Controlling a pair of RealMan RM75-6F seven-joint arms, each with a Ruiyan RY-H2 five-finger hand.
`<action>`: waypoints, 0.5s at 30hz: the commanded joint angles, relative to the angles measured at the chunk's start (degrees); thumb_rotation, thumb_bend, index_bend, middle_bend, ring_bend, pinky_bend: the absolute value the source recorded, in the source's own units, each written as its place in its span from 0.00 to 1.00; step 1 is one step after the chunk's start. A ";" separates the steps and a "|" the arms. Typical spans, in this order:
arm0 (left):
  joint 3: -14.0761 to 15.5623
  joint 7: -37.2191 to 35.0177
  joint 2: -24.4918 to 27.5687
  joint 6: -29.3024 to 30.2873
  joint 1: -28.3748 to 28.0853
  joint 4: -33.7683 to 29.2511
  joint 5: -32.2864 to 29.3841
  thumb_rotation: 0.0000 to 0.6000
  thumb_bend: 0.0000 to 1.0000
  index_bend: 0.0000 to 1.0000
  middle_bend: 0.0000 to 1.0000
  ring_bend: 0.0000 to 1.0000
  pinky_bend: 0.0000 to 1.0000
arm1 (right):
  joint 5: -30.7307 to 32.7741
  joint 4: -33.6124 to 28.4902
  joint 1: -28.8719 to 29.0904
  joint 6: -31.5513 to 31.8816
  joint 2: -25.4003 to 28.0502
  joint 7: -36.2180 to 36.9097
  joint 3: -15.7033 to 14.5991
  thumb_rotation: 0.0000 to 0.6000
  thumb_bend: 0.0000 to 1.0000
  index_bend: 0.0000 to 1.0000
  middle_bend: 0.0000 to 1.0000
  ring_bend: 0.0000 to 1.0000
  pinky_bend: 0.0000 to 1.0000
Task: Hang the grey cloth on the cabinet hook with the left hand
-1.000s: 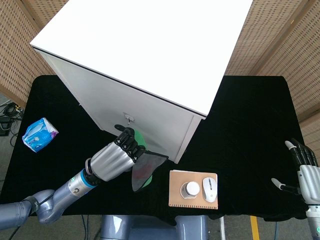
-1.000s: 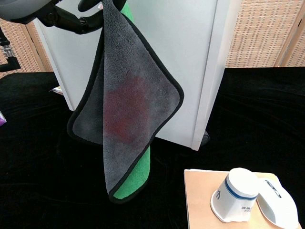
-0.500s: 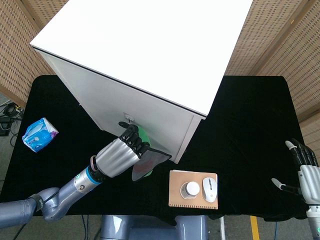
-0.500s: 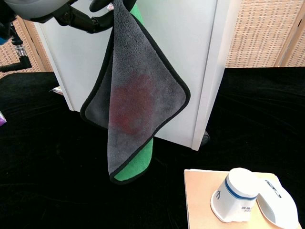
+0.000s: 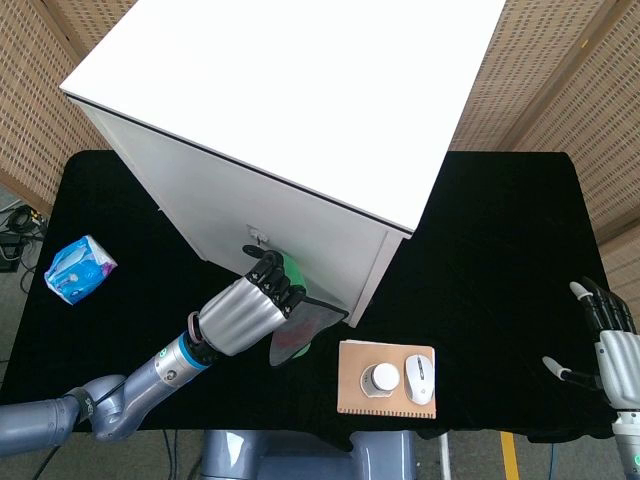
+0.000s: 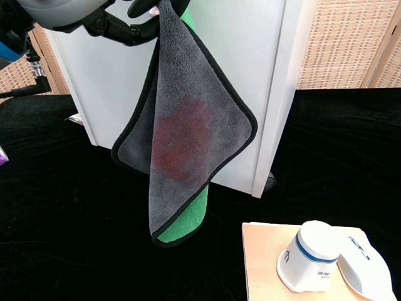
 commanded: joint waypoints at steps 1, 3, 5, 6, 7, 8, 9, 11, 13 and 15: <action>-0.20 0.21 -0.17 -0.26 -0.12 0.05 -0.27 1.00 0.47 0.62 0.79 0.56 0.44 | 0.04 -0.04 -0.01 0.00 0.02 0.01 0.01 1.00 0.08 0.00 0.00 0.00 0.00; -0.40 0.37 -0.26 -0.41 -0.22 0.07 -0.47 1.00 0.47 0.62 0.79 0.56 0.44 | 0.11 -0.06 0.00 -0.03 0.02 0.01 0.04 1.00 0.08 0.00 0.00 0.00 0.00; -0.57 0.49 -0.29 -0.58 -0.34 0.07 -0.60 1.00 0.47 0.62 0.79 0.56 0.44 | 0.13 -0.05 0.00 -0.05 0.03 0.03 0.05 1.00 0.08 0.00 0.00 0.00 0.00; -0.74 0.66 -0.32 -0.70 -0.43 0.03 -0.72 1.00 0.47 0.62 0.79 0.56 0.44 | 0.15 -0.05 0.00 -0.04 0.02 0.02 0.06 1.00 0.08 0.00 0.00 0.00 0.00; -0.87 0.80 -0.33 -0.76 -0.48 -0.03 -0.82 1.00 0.47 0.62 0.79 0.56 0.44 | 0.17 -0.04 0.00 -0.05 0.03 0.01 0.06 1.00 0.08 0.00 0.00 0.00 0.00; -0.98 0.86 -0.35 -0.77 -0.51 -0.15 -0.91 1.00 0.47 0.62 0.79 0.56 0.44 | 0.18 -0.05 -0.01 -0.06 0.03 0.04 0.06 1.00 0.08 0.00 0.00 0.00 0.00; -1.05 0.87 -0.37 -0.81 -0.54 -0.31 -1.02 1.00 0.47 0.62 0.79 0.56 0.44 | 0.19 -0.07 -0.02 -0.05 0.04 0.09 0.07 1.00 0.08 0.00 0.00 0.00 0.00; -1.10 0.99 -0.37 -0.89 -0.60 -0.45 -1.03 1.00 0.47 0.62 0.79 0.56 0.44 | 0.20 -0.09 -0.04 -0.01 0.07 0.13 0.08 1.00 0.08 0.00 0.00 0.00 0.00; -1.10 1.26 -0.38 -1.00 -0.68 -0.38 -0.94 1.00 0.47 0.62 0.79 0.56 0.44 | 0.21 -0.10 -0.05 0.03 0.09 0.19 0.10 1.00 0.08 0.00 0.00 0.00 0.00; -1.03 1.39 -0.45 -1.16 -0.70 -0.33 -1.03 1.00 0.46 0.62 0.79 0.56 0.44 | 0.21 -0.10 -0.06 0.04 0.11 0.23 0.11 1.00 0.08 0.00 0.00 0.00 0.00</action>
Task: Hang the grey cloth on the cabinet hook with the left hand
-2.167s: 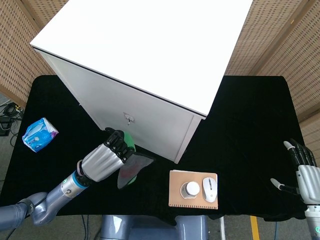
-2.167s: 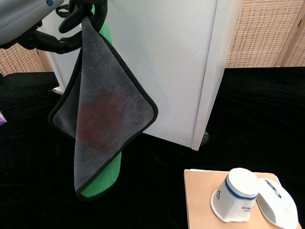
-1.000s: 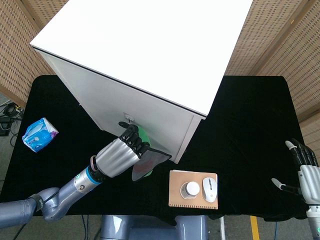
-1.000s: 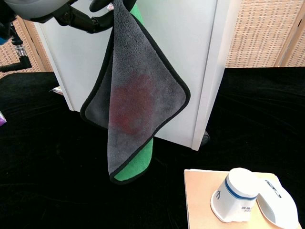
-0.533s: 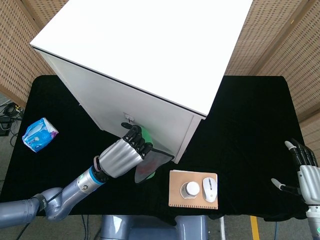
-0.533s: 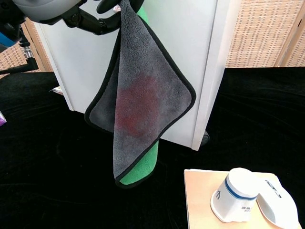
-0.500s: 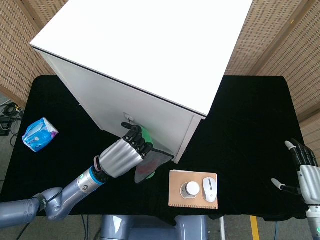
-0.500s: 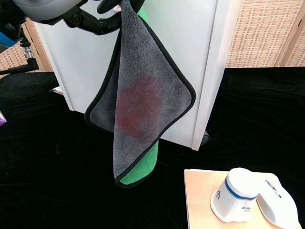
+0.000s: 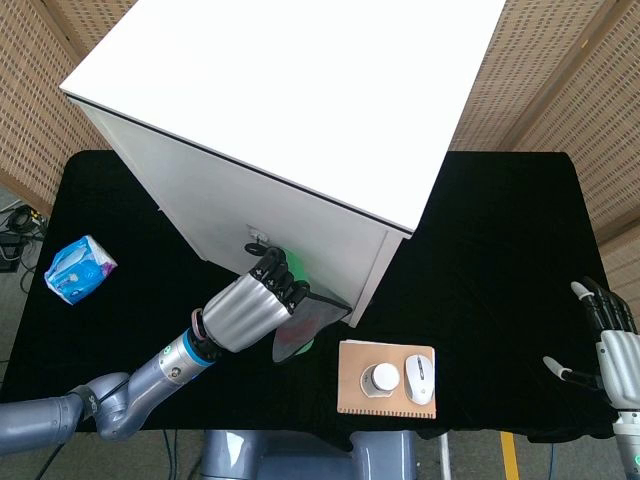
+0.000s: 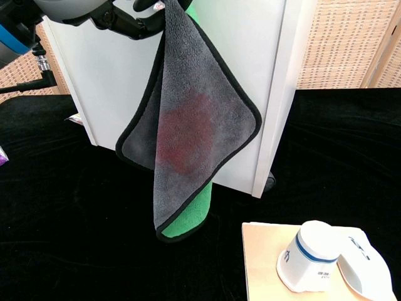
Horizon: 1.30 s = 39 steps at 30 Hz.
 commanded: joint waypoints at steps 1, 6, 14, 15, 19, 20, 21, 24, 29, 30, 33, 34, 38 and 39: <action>0.05 0.16 -0.07 -0.18 -0.02 0.08 -0.15 1.00 0.46 0.62 0.79 0.56 0.44 | -0.02 -0.01 -0.01 0.00 0.01 0.03 -0.01 1.00 0.08 0.00 0.00 0.00 0.00; 0.70 1.13 -0.42 -1.05 -0.04 1.24 -0.28 1.00 0.45 0.62 0.79 0.56 0.44 | -0.11 0.00 -0.07 0.19 0.07 0.21 0.03 1.00 0.08 0.00 0.00 0.00 0.00; 5.21 1.39 -1.30 -0.35 0.93 7.04 3.61 1.00 0.18 0.58 0.69 0.49 0.31 | 0.00 0.12 -0.05 0.24 0.03 0.38 0.16 1.00 0.08 0.00 0.00 0.00 0.00; 5.77 1.61 -1.19 0.62 1.00 8.22 5.29 1.00 0.15 0.55 0.64 0.45 0.26 | 0.04 0.20 -0.06 0.33 -0.01 0.39 0.23 1.00 0.08 0.00 0.00 0.00 0.00; 7.74 0.00 -0.92 3.59 2.06 10.52 8.29 1.00 0.06 0.30 0.34 0.19 0.02 | 0.07 0.25 -0.12 0.53 -0.19 0.33 0.31 1.00 0.08 0.00 0.00 0.00 0.00; 8.11 -0.35 -0.77 4.19 2.38 10.83 8.70 1.00 0.04 0.24 0.26 0.12 0.00 | 0.05 0.24 -0.13 0.53 -0.21 0.28 0.28 1.00 0.08 0.00 0.00 0.00 0.00; 8.34 -0.64 -0.68 4.68 2.62 11.11 9.04 1.00 0.03 0.20 0.20 0.08 0.00 | 0.05 0.23 -0.13 0.52 -0.23 0.24 0.27 1.00 0.08 0.00 0.00 0.00 0.00; 9.40 -2.00 -0.03 7.10 3.97 12.18 10.14 1.00 0.00 0.05 0.02 0.00 0.00 | -0.28 0.27 -0.12 0.65 -0.27 0.25 0.22 1.00 0.08 0.00 0.00 0.00 0.00; 10.90 -6.05 0.79 13.11 7.66 14.03 10.18 1.00 0.00 0.00 0.00 0.00 0.00 | -0.11 0.47 -0.10 0.59 -0.39 0.10 0.28 1.00 0.08 0.00 0.00 0.00 0.00; 11.12 -6.70 0.85 13.91 8.16 14.27 10.18 1.00 0.00 0.00 0.00 0.00 0.00 | -0.08 0.49 -0.09 0.55 -0.42 0.08 0.28 1.00 0.08 0.00 0.00 0.00 0.00; 12.18 -10.11 1.12 18.02 11.45 14.77 8.65 1.00 0.00 0.00 0.00 0.00 0.00 | -0.05 0.61 -0.03 0.49 -0.51 -0.18 0.30 1.00 0.08 0.00 0.00 0.00 0.00; 12.54 -11.26 1.14 19.29 12.66 14.87 7.97 1.00 0.00 0.00 0.00 0.00 0.00 | -0.04 0.62 -0.01 0.43 -0.57 -0.29 0.28 1.00 0.08 0.00 0.00 0.00 0.00; 15.71 -16.47 2.28 24.17 20.72 12.91 1.86 1.00 0.00 0.00 0.00 0.00 0.00 | 0.06 0.47 0.15 0.11 -0.86 -1.22 0.23 1.00 0.08 0.00 0.00 0.00 0.00; 16.33 -17.41 2.50 24.68 22.26 12.28 0.47 1.00 0.00 0.00 0.00 0.00 0.00 | -0.06 0.40 0.16 0.16 -0.93 -1.46 0.20 1.00 0.08 0.00 0.00 0.00 0.00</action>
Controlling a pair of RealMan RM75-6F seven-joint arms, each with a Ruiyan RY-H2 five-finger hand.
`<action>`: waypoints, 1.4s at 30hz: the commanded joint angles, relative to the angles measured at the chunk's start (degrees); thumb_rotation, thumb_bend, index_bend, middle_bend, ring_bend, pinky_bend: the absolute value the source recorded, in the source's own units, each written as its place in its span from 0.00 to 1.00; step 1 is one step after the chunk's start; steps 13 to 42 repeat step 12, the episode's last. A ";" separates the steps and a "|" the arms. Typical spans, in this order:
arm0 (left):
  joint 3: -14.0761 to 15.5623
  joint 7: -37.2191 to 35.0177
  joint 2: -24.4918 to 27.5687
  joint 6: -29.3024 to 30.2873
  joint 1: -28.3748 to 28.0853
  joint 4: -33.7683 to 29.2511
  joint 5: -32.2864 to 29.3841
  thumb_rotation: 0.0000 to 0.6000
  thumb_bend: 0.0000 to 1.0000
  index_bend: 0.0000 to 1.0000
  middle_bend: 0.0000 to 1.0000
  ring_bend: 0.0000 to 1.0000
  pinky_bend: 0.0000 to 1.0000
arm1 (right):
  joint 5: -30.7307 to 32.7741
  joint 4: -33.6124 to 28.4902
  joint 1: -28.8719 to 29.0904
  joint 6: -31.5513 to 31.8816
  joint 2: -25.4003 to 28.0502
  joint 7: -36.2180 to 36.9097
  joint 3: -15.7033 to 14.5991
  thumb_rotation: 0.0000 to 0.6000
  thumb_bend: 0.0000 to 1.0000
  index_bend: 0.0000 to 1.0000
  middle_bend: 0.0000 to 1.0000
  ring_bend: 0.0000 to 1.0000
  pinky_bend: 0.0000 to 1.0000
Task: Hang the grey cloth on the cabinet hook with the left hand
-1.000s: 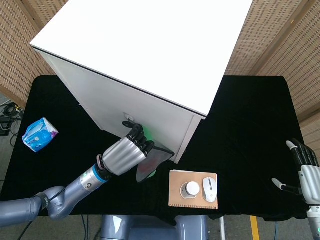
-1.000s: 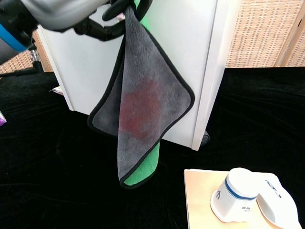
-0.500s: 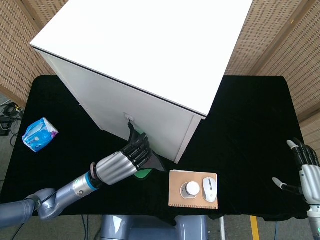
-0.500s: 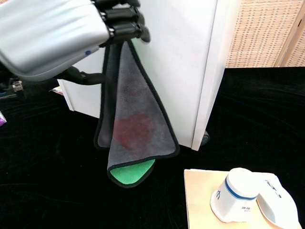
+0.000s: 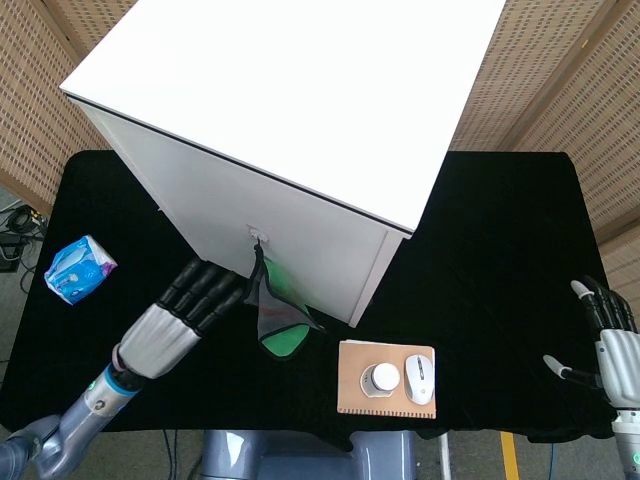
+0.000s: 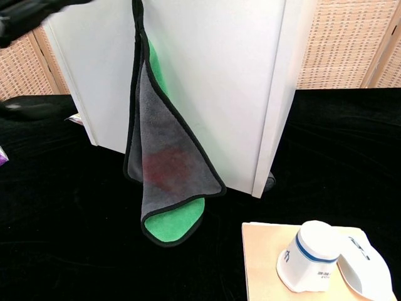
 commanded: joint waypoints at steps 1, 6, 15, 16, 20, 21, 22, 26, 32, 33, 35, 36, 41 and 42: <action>3.27 -4.94 1.31 3.31 7.18 -2.31 -6.18 1.00 0.00 0.00 0.00 0.00 0.00 | -0.22 -0.18 0.06 0.06 -0.20 -0.58 -0.07 1.00 0.08 0.00 0.00 0.00 0.00; 6.28 -9.39 5.62 0.61 13.41 -9.89 -16.54 1.00 0.02 0.00 0.00 0.00 0.00 | -0.12 -0.34 0.31 -0.50 -0.61 -2.00 -0.22 1.00 0.08 0.00 0.00 0.00 0.00; 6.18 -9.65 11.01 -1.73 16.08 -15.23 -22.58 1.00 0.03 0.00 0.00 0.00 0.00 | -0.21 -0.33 0.42 -0.72 -0.99 -3.21 -0.42 1.00 0.08 0.00 0.00 0.00 0.00; 6.18 -9.65 11.01 -1.73 16.08 -15.23 -22.58 1.00 0.03 0.00 0.00 0.00 0.00 | -0.21 -0.33 0.42 -0.72 -0.99 -3.21 -0.42 1.00 0.08 0.00 0.00 0.00 0.00; 6.18 -9.65 11.01 -1.73 16.08 -15.23 -22.58 1.00 0.03 0.00 0.00 0.00 0.00 | -0.21 -0.33 0.42 -0.72 -0.99 -3.21 -0.42 1.00 0.08 0.00 0.00 0.00 0.00; 6.18 -9.65 11.01 -1.73 16.08 -15.23 -22.58 1.00 0.03 0.00 0.00 0.00 0.00 | -0.21 -0.33 0.42 -0.72 -0.99 -3.21 -0.42 1.00 0.08 0.00 0.00 0.00 0.00; 6.18 -9.65 11.01 -1.73 16.08 -15.23 -22.58 1.00 0.03 0.00 0.00 0.00 0.00 | -0.21 -0.33 0.42 -0.72 -0.99 -3.21 -0.42 1.00 0.08 0.00 0.00 0.00 0.00; 6.18 -9.65 11.01 -1.73 16.08 -15.23 -22.58 1.00 0.03 0.00 0.00 0.00 0.00 | -0.21 -0.33 0.42 -0.72 -0.99 -3.21 -0.42 1.00 0.08 0.00 0.00 0.00 0.00; 6.18 -9.65 11.01 -1.73 16.08 -15.23 -22.58 1.00 0.03 0.00 0.00 0.00 0.00 | -0.21 -0.33 0.42 -0.72 -0.99 -3.21 -0.42 1.00 0.08 0.00 0.00 0.00 0.00; 6.18 -9.65 11.01 -1.73 16.08 -15.23 -22.58 1.00 0.03 0.00 0.00 0.00 0.00 | -0.21 -0.33 0.42 -0.72 -0.99 -3.21 -0.42 1.00 0.08 0.00 0.00 0.00 0.00; 6.18 -9.65 11.01 -1.73 16.08 -15.23 -22.58 1.00 0.03 0.00 0.00 0.00 0.00 | -0.21 -0.33 0.42 -0.72 -0.99 -3.21 -0.42 1.00 0.08 0.00 0.00 0.00 0.00; 6.18 -9.65 11.01 -1.73 16.08 -15.23 -22.58 1.00 0.03 0.00 0.00 0.00 0.00 | -0.21 -0.33 0.42 -0.72 -0.99 -3.21 -0.42 1.00 0.08 0.00 0.00 0.00 0.00; 6.18 -9.65 11.01 -1.73 16.08 -15.23 -22.58 1.00 0.03 0.00 0.00 0.00 0.00 | -0.21 -0.33 0.42 -0.72 -0.99 -3.21 -0.42 1.00 0.08 0.00 0.00 0.00 0.00; 6.18 -9.65 11.01 -1.73 16.08 -15.23 -22.58 1.00 0.03 0.00 0.00 0.00 0.00 | -0.21 -0.33 0.42 -0.72 -0.99 -3.21 -0.42 1.00 0.08 0.00 0.00 0.00 0.00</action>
